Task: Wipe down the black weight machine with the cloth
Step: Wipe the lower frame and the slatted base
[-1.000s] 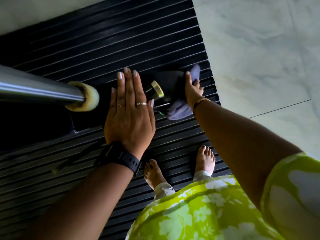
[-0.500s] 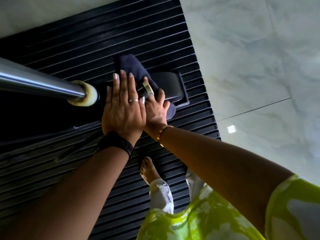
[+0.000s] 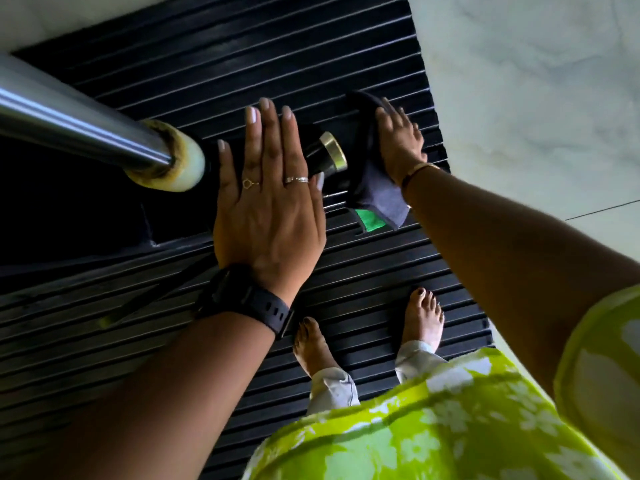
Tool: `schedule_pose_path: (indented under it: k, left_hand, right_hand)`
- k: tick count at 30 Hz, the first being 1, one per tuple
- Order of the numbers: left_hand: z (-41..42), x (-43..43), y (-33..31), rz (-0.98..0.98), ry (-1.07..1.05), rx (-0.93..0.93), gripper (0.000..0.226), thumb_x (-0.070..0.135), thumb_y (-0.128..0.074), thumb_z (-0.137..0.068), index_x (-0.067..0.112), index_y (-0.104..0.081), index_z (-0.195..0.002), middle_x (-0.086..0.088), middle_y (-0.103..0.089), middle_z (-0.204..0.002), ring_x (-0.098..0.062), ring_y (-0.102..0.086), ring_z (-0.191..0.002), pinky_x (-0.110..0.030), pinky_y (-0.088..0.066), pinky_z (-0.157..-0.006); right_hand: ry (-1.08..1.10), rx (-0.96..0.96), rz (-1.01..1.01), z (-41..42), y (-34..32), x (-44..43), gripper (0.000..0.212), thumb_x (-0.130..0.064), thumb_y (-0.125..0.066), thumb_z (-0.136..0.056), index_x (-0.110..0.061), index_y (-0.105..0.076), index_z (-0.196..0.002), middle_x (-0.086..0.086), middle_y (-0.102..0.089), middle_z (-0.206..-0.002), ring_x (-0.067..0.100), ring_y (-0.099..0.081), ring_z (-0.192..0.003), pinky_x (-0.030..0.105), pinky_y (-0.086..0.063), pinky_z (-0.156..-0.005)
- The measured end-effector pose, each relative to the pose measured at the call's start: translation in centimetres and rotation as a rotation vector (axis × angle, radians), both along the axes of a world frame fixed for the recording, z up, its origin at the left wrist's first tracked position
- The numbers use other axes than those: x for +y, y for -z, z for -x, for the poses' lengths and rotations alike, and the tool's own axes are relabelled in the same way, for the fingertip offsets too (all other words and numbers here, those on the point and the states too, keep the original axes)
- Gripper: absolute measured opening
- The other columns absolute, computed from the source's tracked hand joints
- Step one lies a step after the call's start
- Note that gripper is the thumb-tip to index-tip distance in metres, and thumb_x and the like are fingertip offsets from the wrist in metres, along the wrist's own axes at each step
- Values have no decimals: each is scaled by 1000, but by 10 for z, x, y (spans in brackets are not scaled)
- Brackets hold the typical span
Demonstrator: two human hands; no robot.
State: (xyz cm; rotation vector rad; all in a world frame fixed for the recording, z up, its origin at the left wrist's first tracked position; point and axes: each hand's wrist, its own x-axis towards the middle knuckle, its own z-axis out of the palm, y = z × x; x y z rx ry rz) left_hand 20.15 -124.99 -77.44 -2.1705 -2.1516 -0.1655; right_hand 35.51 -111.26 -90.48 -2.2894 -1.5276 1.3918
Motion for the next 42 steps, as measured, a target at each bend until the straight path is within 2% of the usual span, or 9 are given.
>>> schedule_pose_path:
  k: [6, 11, 17, 21, 24, 28, 32, 37, 42]
  left_hand:
    - [1, 0, 1, 1, 13, -2, 59, 33, -18, -104, -2, -16, -151, -23, -20, -157, -33, -17, -147, -47, -13, -118]
    - [0, 0, 0, 1, 12, -20, 58, 30, -25, -103, -1, -18, -151, -23, -23, -156, -34, -20, -146, -43, -18, -116]
    - [0, 0, -2, 31, 3, -10, 60, 27, -36, -101, 0, -18, -152, -22, -21, -157, -34, -19, -147, -44, -16, -117]
    - [1, 1, -3, 17, 17, 7, 57, 29, -29, -102, 1, -21, -151, -23, -23, -157, -33, -21, -146, -41, -14, -118]
    - [0, 1, -4, 25, 18, -16, 57, 30, -27, -101, 1, -21, -151, -22, -22, -157, -32, -19, -146, -41, -12, -118]
    - [1, 1, -4, 29, 16, -51, 56, 31, -25, -103, 2, -20, -151, -22, -20, -158, -31, -14, -146, -40, -9, -118]
    - [0, 0, -3, 30, 29, -35, 58, 31, -28, -102, 2, -18, -152, -22, -18, -158, -31, -13, -146, -41, -13, -118]
    - [0, 0, 0, 37, 40, -25, 62, 33, -31, -102, 3, -12, -153, -19, -16, -159, -30, -13, -147, -41, -12, -119]
    - [1, 0, 0, 58, 32, -50, 67, 43, -30, -102, 3, -11, -152, -20, -16, -159, -29, -12, -147, -41, -13, -118]
  right_hand:
    - [221, -59, 113, -3, 11, -13, 50, -36, -19, -104, -24, -26, -152, 4, -29, -157, 22, -25, -142, 33, -15, -112]
    - [389, -23, -25, 33, -20, -63, 51, -39, -25, -104, -32, -19, -153, -2, -10, -162, 20, -5, -148, 37, 0, -118]
    - [-139, -86, -235, 74, -72, -110, 57, -28, -35, -101, -33, -11, -152, -5, 5, -162, 28, 16, -147, 50, 12, -115]
    - [-543, -116, -568, 81, -76, -128, 57, -35, -34, -91, -12, -44, -142, 11, -53, -139, 40, -34, -138, 66, -13, -109]
    - [-619, -62, -670, 74, -71, -102, 63, -41, -45, -92, -17, -31, -148, 6, -41, -150, 36, -29, -141, 64, -20, -112]
    - [-555, -118, -467, 67, -60, -41, 55, -49, -35, -100, -36, -23, -151, -7, -19, -160, 24, -3, -149, 53, -10, -118]
    - [-235, -84, -225, 43, -33, -3, 45, -49, -28, -101, -41, -36, -145, -12, -26, -157, 18, -7, -148, 48, -14, -117]
    - [-29, 2, 16, 5, -10, -3, 47, -36, -19, -105, -31, -22, -152, -6, -13, -161, 16, -6, -148, 41, -7, -119]
    - [246, -52, 163, 9, -18, -34, 51, -45, -19, -103, -36, -12, -153, 2, -16, -161, 32, -18, -144, 44, -12, -116]
